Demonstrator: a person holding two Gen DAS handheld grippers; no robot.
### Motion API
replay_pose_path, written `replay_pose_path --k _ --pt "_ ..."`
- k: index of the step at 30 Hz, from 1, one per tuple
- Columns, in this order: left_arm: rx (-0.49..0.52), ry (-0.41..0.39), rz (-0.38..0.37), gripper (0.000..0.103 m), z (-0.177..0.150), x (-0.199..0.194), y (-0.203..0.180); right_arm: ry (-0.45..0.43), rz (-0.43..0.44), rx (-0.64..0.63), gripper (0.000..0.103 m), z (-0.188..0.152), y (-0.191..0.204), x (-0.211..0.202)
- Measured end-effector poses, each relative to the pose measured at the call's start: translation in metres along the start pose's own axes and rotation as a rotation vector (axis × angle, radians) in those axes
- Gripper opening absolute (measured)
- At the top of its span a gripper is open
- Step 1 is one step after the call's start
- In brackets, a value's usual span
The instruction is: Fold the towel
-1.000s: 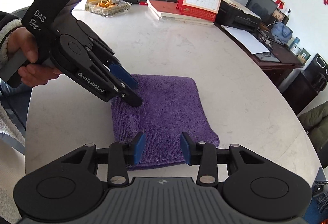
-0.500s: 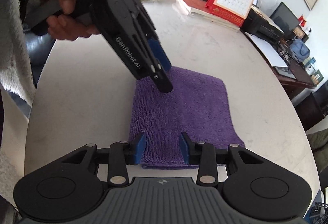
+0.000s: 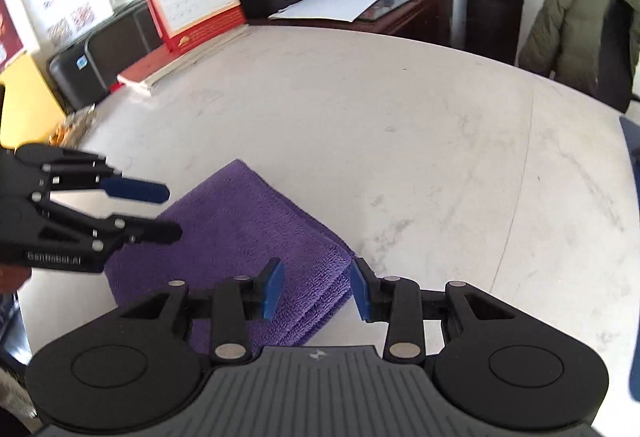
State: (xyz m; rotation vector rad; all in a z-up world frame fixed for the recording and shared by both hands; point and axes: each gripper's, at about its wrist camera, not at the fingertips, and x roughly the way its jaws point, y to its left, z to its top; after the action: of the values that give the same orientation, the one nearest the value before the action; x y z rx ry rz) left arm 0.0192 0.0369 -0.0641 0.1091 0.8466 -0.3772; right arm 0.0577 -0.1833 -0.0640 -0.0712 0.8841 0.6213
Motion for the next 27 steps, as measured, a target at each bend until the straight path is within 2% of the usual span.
replay_pose_path --k 3,5,9,16,20,24,25,27 --pt "0.008 0.010 -0.009 0.040 -0.002 0.004 -0.001 0.015 0.002 -0.004 0.013 -0.003 0.000 0.007" --pt "0.005 0.011 -0.015 0.041 -0.002 0.006 0.001 0.021 0.008 -0.003 0.012 -0.005 0.000 0.010" --pt "0.005 0.004 -0.016 0.041 -0.001 0.008 0.005 0.020 0.011 0.025 0.003 -0.004 -0.003 0.012" --pt "0.035 -0.028 -0.019 0.043 0.010 0.007 0.005 -0.108 -0.022 -0.007 0.003 0.024 -0.001 -0.013" --pt "0.059 -0.019 -0.016 0.043 0.011 0.017 0.000 -0.103 -0.064 -0.044 0.003 0.024 -0.009 0.008" --pt "0.057 -0.002 -0.012 0.044 0.011 0.025 0.000 -0.059 -0.120 -0.088 0.005 0.018 -0.010 0.032" --pt "0.057 -0.002 -0.010 0.044 0.011 0.025 0.000 -0.054 -0.125 -0.077 0.008 0.015 -0.011 0.035" --pt "0.061 -0.005 -0.001 0.044 0.012 0.023 0.000 -0.063 -0.154 -0.054 0.034 0.015 -0.012 0.030"
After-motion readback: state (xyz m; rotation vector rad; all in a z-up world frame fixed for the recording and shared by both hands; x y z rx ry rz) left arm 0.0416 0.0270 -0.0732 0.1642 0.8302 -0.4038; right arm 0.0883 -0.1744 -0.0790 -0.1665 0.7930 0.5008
